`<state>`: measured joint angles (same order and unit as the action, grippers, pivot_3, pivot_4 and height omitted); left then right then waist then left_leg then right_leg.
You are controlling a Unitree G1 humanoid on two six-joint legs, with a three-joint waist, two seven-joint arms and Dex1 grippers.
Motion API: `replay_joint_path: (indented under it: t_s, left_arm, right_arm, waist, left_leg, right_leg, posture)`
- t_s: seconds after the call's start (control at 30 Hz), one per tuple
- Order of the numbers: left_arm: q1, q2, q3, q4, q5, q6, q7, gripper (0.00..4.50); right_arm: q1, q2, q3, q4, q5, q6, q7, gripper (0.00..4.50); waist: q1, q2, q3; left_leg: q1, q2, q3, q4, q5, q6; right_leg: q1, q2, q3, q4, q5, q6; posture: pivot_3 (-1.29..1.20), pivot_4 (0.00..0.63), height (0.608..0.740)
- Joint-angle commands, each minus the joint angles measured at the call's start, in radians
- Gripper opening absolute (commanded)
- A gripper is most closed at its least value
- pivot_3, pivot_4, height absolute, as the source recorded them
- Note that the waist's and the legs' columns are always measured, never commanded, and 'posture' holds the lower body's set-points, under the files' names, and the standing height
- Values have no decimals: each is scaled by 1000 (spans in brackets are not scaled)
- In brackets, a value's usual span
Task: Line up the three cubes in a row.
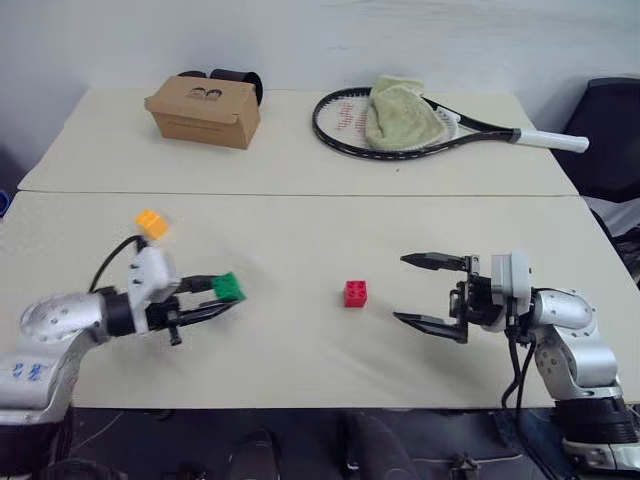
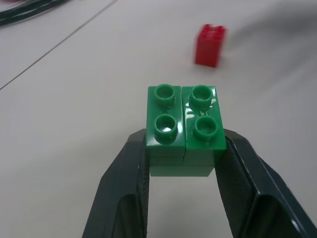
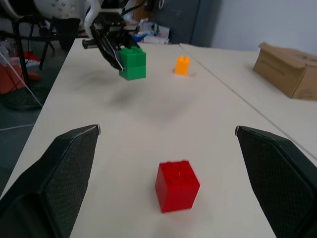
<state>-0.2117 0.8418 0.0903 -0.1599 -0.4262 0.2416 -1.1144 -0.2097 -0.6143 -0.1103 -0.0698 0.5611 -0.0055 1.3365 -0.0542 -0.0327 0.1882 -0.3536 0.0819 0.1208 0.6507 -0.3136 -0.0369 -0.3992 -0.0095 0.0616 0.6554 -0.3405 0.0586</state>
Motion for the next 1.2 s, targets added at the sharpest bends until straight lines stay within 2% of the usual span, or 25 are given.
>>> replay_joint_path:
  t_s: [0.03,0.17,0.33,0.57,0.7,0.77,0.97,1.03,1.1,1.17,1.2]
  left_arm:
    - [-226,-100,-186,193,100,-86,-114,1468]
    - [-376,-193,-301,387,200,-182,-174,1468]
    - [-500,-294,-350,586,269,-237,-169,1468]
    - [-508,-313,-369,627,299,-233,-221,1468]
    - [-497,-300,-363,635,329,-260,-195,1468]
    - [-481,-285,-340,609,318,-249,-187,2216]
    - [-340,-174,-199,431,236,-199,-154,4012]
    - [-234,-113,-116,332,182,-164,-148,4012]
    - [-54,-52,29,235,120,-143,-131,4012]
    - [118,-31,181,181,78,-143,-95,4012]
    - [195,-36,258,164,60,-142,-65,4185]
  right_arm:
    - [58,-39,-55,1,10,-38,27,4500]
    - [111,-37,-77,-26,14,-52,2,4500]
    - [177,-22,-104,-70,14,-80,-42,4500]
    - [211,-18,-103,-78,15,-110,-62,4500]
    - [214,-12,-97,-60,9,-132,-64,4500]
    - [208,-5,-89,-44,6,-143,-60,4500]
    - [174,1,-66,1,4,-163,-39,4500]
    - [161,1,-60,16,5,-168,-30,4500]
    - [141,7,-56,33,10,-168,-22,4500]
    - [120,20,-51,47,16,-171,-17,4500]
    - [108,29,-50,53,18,-176,-17,4500]
  waist:
    - [5,1,0]
    - [-1,1,0]
    - [-4,1,1]
    - [-2,1,1]
    - [-2,1,1]
    - [-3,1,1]
    - [-5,1,1]
    - [-8,1,1]
    - [-11,1,1]
    - [-20,1,1]
    - [-25,1,1]
  left_leg:
    - [0,0,0,0,0,0]
    - [-2,2,2,6,2,-3]
    - [-3,2,2,7,1,-3]
    - [-3,1,2,12,1,-3]
    - [-3,1,2,12,1,-2]
    - [-3,1,2,12,1,-2]
    - [-3,5,3,11,1,-2]
    - [-2,7,3,11,1,-2]
    - [-2,8,4,11,0,-2]
    - [-2,9,4,11,-1,-1]
    - [-2,9,4,11,-1,-1]
  right_leg:
    - [0,1,0,0,0,0]
    - [-1,3,1,0,0,1]
    - [-3,4,6,2,0,3]
    - [-3,4,8,5,1,5]
    - [-3,3,9,5,1,6]
    - [-3,3,9,5,1,6]
    - [-4,3,9,6,1,6]
    - [-4,3,10,7,1,6]
    - [-4,2,9,6,1,6]
    - [-4,2,10,6,1,5]
    - [-4,1,9,6,0,5]
  posture:
    - [0,150,740]
    - [0,150,740]
    - [0,150,740]
    - [0,150,740]
    - [0,150,740]
    - [0,150,740]
    - [0,150,740]
    - [0,150,740]
    - [0,150,740]
    - [0,150,740]
    - [0,150,740]
